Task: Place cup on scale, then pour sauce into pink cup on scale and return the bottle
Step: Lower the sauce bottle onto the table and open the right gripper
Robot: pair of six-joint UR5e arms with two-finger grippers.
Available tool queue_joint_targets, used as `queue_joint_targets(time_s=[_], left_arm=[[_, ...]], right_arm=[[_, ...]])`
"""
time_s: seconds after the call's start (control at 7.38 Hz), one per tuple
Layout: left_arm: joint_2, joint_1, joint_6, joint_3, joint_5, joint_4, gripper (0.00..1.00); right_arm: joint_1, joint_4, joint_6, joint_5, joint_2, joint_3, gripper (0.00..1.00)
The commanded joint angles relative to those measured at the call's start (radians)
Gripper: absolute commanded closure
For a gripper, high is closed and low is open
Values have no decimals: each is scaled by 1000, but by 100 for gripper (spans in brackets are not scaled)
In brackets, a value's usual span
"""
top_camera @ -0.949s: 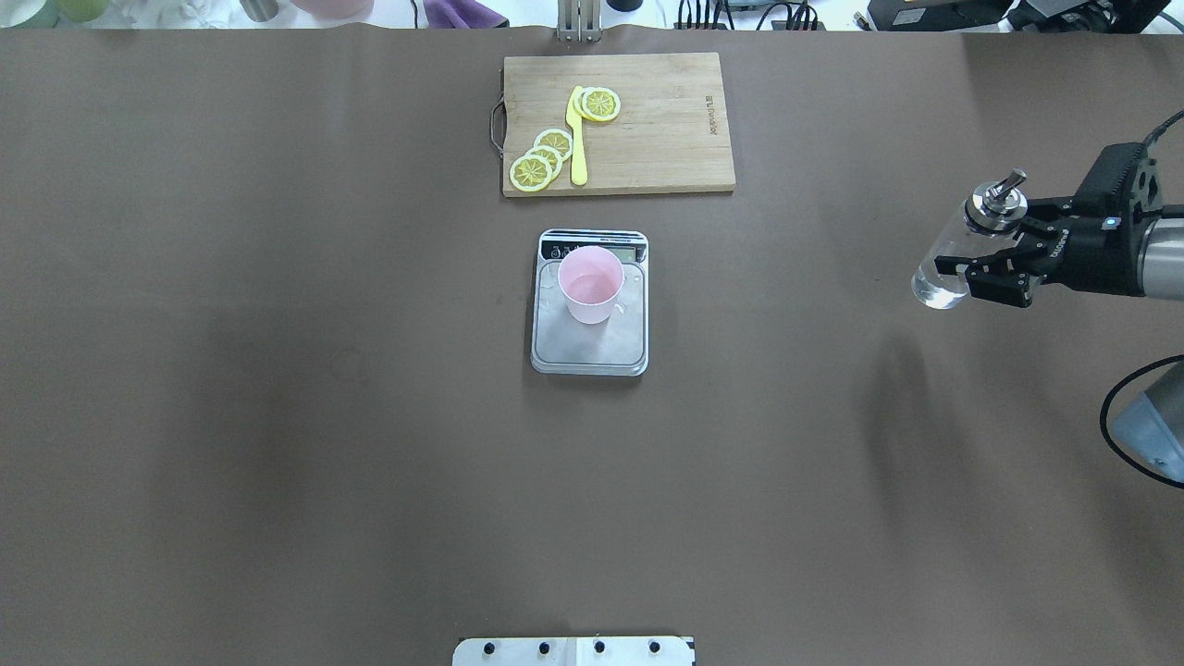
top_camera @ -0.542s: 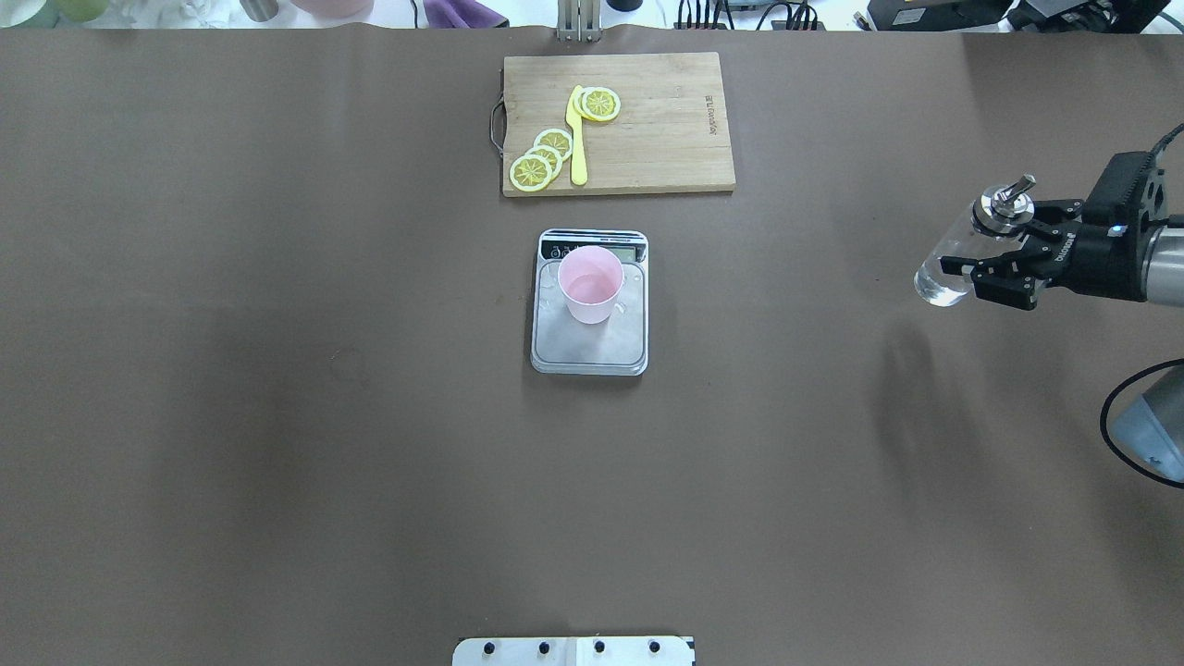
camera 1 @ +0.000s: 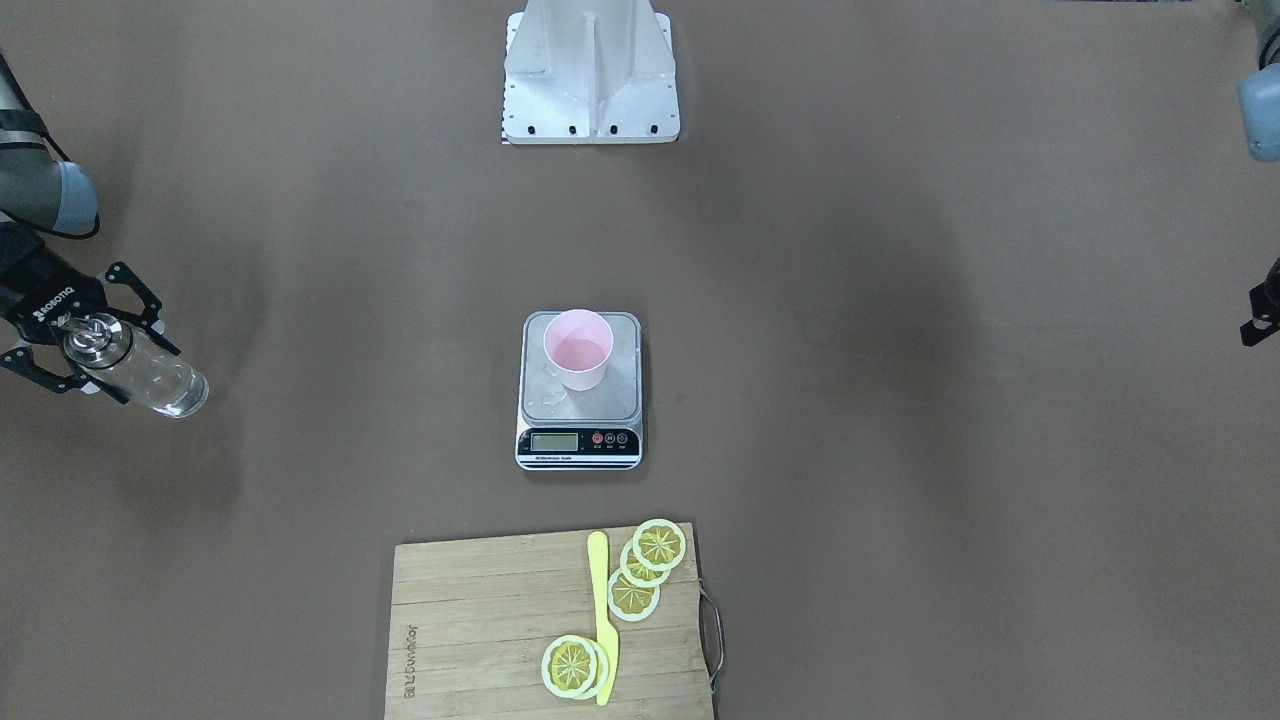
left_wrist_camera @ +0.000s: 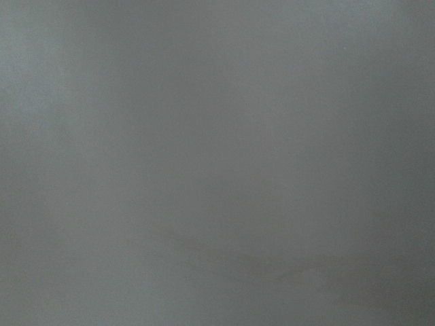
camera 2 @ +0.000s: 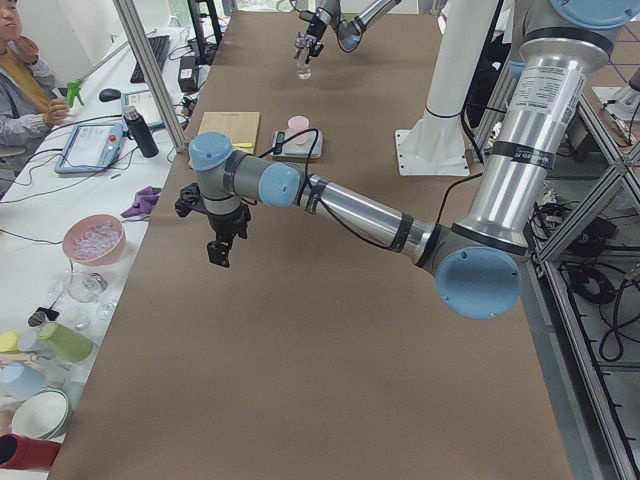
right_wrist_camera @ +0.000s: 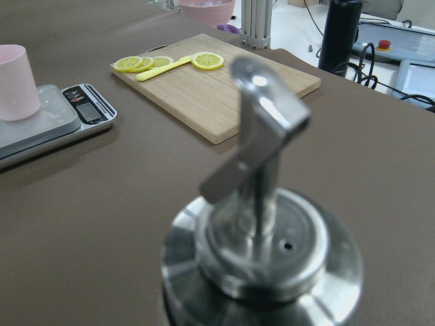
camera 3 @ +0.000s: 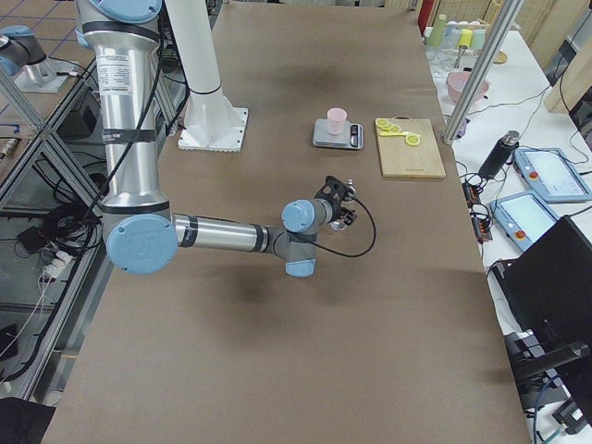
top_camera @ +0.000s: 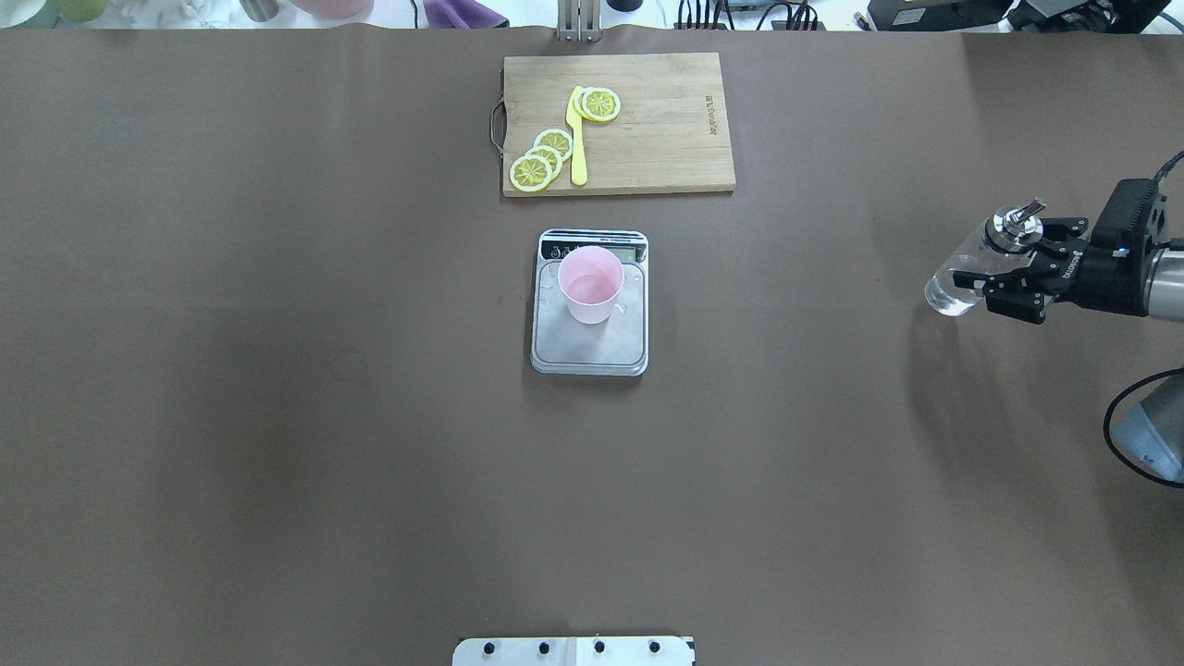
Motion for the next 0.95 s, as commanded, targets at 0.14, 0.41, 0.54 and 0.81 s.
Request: queue_joint_targets(time_s=[0.14,0.41,0.54,0.81], left_arm=[[-5,0,0,-1,0,0,2],[-6,0,0,-2,0,0,2],[-6,0,0,-1,0,0,2],[-6,0,0,-1,0,0,2]], right_arm=[[1,19,2,6,-1,-32,67],[1,17,10,9,-1,-42,0],[1,19,5,9,-3,-40,0],[4,43,4,25,-22,-42,0]])
